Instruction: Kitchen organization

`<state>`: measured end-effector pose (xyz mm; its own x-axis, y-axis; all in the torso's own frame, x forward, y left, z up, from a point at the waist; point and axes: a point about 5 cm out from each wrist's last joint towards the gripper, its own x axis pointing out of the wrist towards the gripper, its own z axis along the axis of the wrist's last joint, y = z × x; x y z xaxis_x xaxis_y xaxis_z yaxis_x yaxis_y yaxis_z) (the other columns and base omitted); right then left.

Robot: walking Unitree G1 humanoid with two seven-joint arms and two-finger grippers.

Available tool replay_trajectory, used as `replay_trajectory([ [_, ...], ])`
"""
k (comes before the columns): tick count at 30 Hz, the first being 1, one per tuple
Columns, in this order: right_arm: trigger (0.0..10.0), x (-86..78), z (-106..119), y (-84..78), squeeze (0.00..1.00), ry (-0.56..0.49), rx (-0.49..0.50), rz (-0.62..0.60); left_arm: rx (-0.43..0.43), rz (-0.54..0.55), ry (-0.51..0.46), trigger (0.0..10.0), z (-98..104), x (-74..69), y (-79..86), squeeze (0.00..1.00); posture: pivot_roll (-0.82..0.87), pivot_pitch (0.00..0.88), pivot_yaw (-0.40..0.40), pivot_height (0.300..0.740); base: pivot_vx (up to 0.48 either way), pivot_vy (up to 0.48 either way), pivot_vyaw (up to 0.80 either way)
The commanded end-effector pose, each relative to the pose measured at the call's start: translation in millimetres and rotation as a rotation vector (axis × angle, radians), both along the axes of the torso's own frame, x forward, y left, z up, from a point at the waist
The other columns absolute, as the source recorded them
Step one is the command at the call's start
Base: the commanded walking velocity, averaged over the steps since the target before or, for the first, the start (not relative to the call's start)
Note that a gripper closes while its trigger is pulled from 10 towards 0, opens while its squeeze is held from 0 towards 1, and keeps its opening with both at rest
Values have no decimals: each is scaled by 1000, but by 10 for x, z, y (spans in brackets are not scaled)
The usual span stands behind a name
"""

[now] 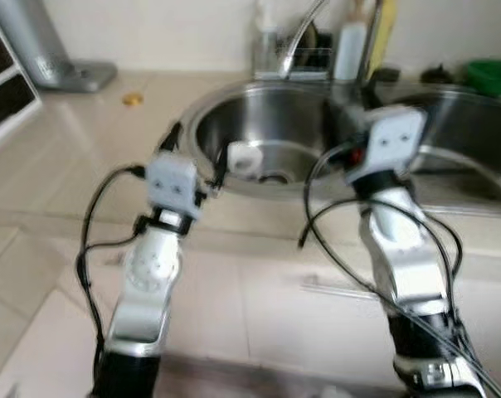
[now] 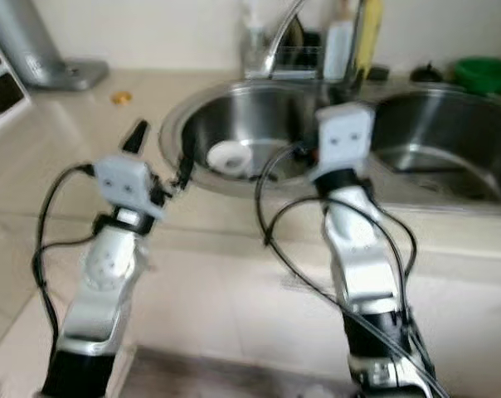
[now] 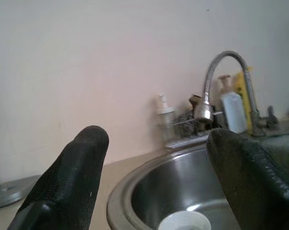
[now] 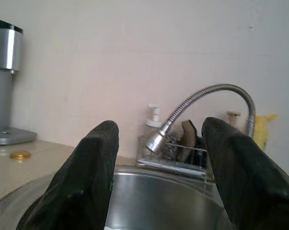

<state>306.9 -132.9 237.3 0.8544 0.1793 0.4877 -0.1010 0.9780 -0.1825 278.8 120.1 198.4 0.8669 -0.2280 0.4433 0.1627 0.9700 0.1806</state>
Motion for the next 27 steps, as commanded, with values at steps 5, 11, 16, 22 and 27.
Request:
replay_trajectory([
  [5, 10000, -48, 36, -34, 0, -30, -16, -31, 3, -17, -17, 10000, 35, -4, -46, 0, -135, 0, 51, 740, 0, 480, 0],
  [11, 10000, -129, -22, 2, 0, -42, -67, -47, 16, -17, -34, 10000, 28, -21, -60, 0, -138, 0, 47, 740, 0, 80, 0],
  [16, 10000, -140, -105, 0, 0, 1, -76, -49, 16, -14, -29, 10000, 9, -24, -60, 0, -137, 0, 44, 740, 0, 0, -800],
  [22, 10000, -164, -127, -11, 0, 9, -86, -58, 28, -7, -19, 10000, -19, -30, -54, 0, -137, 0, 42, 740, 0, 0, -800],
  [27, 10000, -148, -125, -76, 0, 22, -84, -94, 37, -2, -14, 10000, -33, -31, -53, 0, -143, 0, 32, 740, 0, 0, -800],
])
